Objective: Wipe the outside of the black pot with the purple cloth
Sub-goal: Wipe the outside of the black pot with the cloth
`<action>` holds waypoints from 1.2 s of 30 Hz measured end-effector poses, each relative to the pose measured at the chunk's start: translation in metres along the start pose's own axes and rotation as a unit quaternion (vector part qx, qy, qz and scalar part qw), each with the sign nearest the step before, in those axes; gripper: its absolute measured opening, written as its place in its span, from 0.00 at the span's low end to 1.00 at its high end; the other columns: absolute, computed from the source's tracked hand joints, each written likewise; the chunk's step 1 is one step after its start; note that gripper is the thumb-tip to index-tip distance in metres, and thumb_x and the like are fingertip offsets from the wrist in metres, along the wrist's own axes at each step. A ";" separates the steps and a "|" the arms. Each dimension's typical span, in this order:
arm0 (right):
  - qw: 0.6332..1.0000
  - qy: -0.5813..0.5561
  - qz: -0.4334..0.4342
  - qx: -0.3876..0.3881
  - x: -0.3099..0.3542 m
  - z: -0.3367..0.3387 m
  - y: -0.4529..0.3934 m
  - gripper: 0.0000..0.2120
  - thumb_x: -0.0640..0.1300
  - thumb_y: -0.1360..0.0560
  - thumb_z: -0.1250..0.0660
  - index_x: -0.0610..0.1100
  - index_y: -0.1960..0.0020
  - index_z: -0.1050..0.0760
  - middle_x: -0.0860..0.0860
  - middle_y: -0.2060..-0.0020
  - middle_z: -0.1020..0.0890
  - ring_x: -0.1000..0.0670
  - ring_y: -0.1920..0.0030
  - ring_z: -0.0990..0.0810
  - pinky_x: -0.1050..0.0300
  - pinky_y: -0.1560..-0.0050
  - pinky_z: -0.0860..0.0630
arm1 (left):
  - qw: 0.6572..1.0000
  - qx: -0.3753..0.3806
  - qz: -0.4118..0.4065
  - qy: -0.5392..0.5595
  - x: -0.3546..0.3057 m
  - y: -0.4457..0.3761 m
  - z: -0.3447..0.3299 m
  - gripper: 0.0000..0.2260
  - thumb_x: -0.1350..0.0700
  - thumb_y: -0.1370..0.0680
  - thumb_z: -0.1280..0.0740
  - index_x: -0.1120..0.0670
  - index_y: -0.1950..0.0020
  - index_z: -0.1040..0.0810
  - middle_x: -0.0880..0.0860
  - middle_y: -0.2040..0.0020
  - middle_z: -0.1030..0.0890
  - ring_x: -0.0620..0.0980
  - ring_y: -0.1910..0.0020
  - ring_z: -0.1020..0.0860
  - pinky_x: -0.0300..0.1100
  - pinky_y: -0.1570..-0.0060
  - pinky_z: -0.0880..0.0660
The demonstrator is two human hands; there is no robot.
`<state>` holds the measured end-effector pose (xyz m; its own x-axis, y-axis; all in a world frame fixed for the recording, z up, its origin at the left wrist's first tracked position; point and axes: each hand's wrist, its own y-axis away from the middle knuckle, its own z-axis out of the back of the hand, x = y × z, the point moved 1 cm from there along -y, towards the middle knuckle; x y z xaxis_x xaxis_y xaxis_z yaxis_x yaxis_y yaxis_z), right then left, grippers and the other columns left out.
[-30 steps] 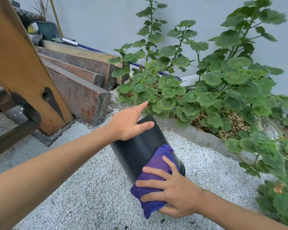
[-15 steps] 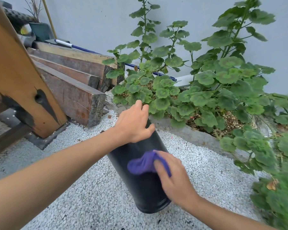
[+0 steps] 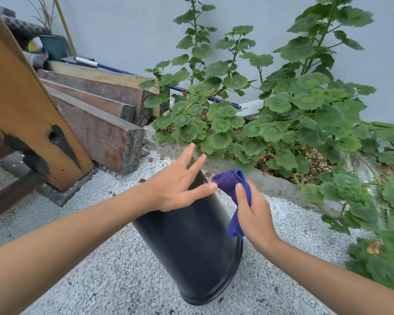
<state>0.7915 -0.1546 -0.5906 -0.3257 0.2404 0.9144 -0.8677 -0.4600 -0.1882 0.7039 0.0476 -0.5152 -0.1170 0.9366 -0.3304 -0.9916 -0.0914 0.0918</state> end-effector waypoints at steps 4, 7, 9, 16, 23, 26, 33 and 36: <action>0.998 0.027 0.041 0.038 0.010 -0.011 -0.005 0.12 0.58 0.16 0.45 0.66 0.37 0.27 0.63 0.53 0.16 0.61 0.50 0.19 0.65 0.51 0.29 | 0.998 -0.011 -0.056 0.034 0.012 0.027 -0.001 0.41 0.23 0.27 0.53 0.40 0.19 0.59 0.48 0.18 0.64 0.47 0.19 0.52 0.43 0.24 0.49; 0.996 0.022 0.068 0.048 0.021 -0.023 -0.013 0.14 0.54 0.14 0.44 0.58 0.31 0.27 0.57 0.43 0.17 0.54 0.41 0.19 0.55 0.41 0.26 | 0.993 -0.033 -0.080 0.074 0.026 0.039 0.004 0.39 0.29 0.24 0.48 0.42 0.18 0.58 0.45 0.17 0.58 0.43 0.19 0.51 0.47 0.23 0.46; 0.995 0.011 0.088 0.048 0.031 -0.034 -0.018 0.15 0.51 0.13 0.43 0.55 0.29 0.26 0.55 0.39 0.17 0.52 0.38 0.20 0.52 0.36 0.26 | 0.990 -0.051 -0.073 0.107 0.036 0.041 0.006 0.38 0.32 0.23 0.47 0.44 0.18 0.57 0.45 0.17 0.52 0.41 0.19 0.51 0.49 0.22 0.47; 0.979 0.041 0.190 0.063 0.052 -0.077 -0.042 0.18 0.48 0.16 0.40 0.47 0.28 0.24 0.52 0.33 0.20 0.52 0.31 0.26 0.56 0.30 0.31 | 0.941 -0.129 0.039 0.311 0.045 0.016 0.013 0.40 0.30 0.27 0.47 0.46 0.18 0.47 0.49 0.28 0.28 0.43 0.30 0.29 0.43 0.30 0.36; 0.899 0.189 0.312 0.243 0.010 -0.097 -0.021 0.25 0.62 0.15 0.49 0.68 0.19 0.49 0.59 0.16 0.53 0.53 0.16 0.55 0.34 0.20 0.45 | 0.920 -0.124 0.074 0.364 0.052 0.004 0.014 0.41 0.28 0.29 0.46 0.46 0.20 0.41 0.56 0.25 0.31 0.49 0.28 0.30 0.50 0.25 0.38; 0.865 0.225 0.368 0.256 -0.002 -0.093 -0.015 0.26 0.63 0.15 0.49 0.69 0.19 0.51 0.60 0.16 0.56 0.52 0.16 0.57 0.29 0.22 0.46 | 0.939 -0.109 0.057 0.322 0.053 0.002 0.013 0.39 0.30 0.27 0.47 0.48 0.20 0.40 0.55 0.29 0.28 0.49 0.29 0.29 0.52 0.26 0.38; 0.776 0.278 0.484 0.294 -0.029 -0.080 0.001 0.28 0.61 0.16 0.41 0.67 0.19 0.46 0.57 0.15 0.52 0.46 0.15 0.54 0.23 0.25 0.47 | 0.975 -0.060 0.023 0.211 0.053 0.004 0.010 0.39 0.29 0.26 0.48 0.47 0.20 0.42 0.51 0.31 0.32 0.47 0.29 0.33 0.53 0.26 0.38; 0.731 0.303 0.521 0.319 -0.041 -0.072 0.016 0.30 0.60 0.18 0.36 0.67 0.20 0.43 0.58 0.15 0.50 0.43 0.16 0.53 0.22 0.25 0.52 | 0.983 -0.032 0.029 0.181 0.054 0.004 0.008 0.41 0.27 0.27 0.48 0.46 0.19 0.46 0.50 0.26 0.37 0.49 0.26 0.35 0.54 0.25 0.41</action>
<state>0.7642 -0.1097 -0.6573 -0.9600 -0.2786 0.0297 0.2587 -0.9221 -0.2878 0.6944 0.1004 -0.5249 -0.1736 0.7488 -0.6396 -0.9829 -0.1725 0.0648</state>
